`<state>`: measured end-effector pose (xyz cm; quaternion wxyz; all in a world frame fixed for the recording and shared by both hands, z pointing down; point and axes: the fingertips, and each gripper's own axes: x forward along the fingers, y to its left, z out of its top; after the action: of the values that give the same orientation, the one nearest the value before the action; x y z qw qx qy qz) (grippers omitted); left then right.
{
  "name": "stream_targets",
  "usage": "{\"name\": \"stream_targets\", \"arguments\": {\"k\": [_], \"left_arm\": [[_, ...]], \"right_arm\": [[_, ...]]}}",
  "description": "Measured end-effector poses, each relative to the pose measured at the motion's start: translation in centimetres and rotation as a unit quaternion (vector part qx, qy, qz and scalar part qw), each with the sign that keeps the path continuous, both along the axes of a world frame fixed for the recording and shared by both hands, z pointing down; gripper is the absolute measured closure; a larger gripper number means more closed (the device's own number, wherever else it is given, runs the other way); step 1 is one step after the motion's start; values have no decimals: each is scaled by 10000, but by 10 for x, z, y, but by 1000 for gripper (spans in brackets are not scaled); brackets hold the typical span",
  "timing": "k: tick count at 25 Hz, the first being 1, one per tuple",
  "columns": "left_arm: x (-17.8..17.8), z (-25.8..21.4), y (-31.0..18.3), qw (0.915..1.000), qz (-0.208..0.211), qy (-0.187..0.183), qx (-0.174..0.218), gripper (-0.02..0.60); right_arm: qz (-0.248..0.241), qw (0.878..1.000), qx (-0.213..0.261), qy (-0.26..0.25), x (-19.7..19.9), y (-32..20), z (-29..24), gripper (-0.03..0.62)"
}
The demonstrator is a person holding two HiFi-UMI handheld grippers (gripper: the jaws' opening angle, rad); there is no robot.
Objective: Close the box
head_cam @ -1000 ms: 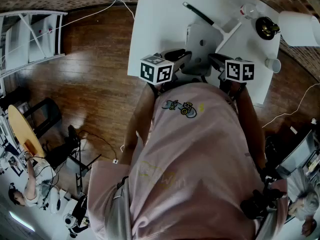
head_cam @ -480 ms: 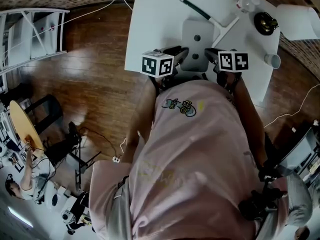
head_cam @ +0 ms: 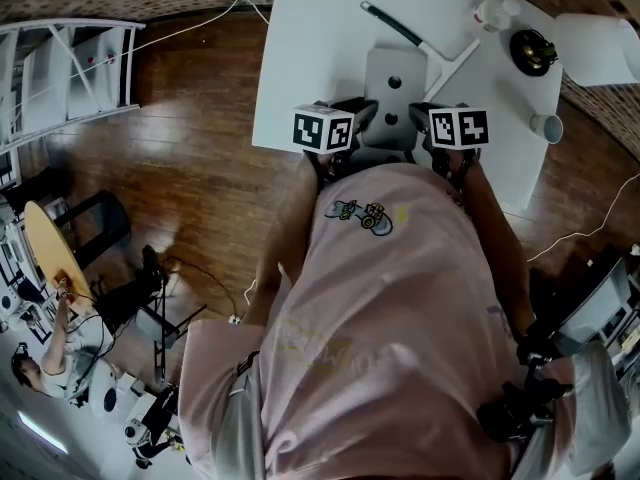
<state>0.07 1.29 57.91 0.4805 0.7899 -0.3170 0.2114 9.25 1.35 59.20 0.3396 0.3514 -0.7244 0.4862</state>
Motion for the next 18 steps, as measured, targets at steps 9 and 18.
{"name": "stream_targets", "arguments": {"k": [9,18], "left_arm": [[-2,1,-2,9996,85,-214,159,480],[-6,-34,-13,9876,507,-747,1284,342]], "right_arm": [[-938,9837,812,1300,13,-11,-1,471],[-1543,9537,2021,1606,1,-31,-42,453]]}}
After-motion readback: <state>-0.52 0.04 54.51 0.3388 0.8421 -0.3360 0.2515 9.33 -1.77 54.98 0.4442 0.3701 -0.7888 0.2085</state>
